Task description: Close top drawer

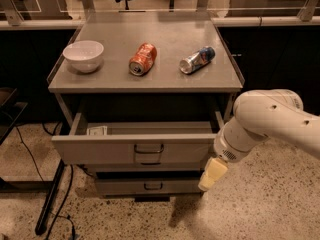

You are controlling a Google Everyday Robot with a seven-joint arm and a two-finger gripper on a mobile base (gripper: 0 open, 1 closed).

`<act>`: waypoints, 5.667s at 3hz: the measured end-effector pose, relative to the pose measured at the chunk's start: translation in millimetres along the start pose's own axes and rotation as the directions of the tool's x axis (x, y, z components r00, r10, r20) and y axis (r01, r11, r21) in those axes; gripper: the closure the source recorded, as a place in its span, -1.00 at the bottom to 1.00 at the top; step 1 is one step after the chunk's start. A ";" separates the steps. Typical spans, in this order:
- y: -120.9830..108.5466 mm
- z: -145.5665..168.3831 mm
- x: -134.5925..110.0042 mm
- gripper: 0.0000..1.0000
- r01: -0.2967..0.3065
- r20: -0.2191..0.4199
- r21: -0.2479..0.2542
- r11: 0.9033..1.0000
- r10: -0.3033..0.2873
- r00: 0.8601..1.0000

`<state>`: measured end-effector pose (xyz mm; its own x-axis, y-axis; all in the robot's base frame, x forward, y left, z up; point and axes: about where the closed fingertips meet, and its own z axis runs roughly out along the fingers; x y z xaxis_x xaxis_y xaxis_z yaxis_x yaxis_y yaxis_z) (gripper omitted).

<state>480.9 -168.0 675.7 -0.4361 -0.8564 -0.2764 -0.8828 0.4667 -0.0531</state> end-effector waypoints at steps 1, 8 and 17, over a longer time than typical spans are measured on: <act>0.0 0.0 0.0 -1.00 0.000 0.000 0.000 1.000 0.000 1.000; -38.5 21.5 -70.2 1.00 0.067 -0.008 0.127 0.990 -0.066 0.998; -44.7 29.3 -78.9 -0.02 0.081 -0.015 0.146 0.986 -0.080 0.997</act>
Offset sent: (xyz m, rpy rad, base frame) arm 0.0000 0.0000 0.0000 0.0000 0.0000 0.0000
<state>559.8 -114.9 671.7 -0.3670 -0.8941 -0.2567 -0.8801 0.4231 -0.2153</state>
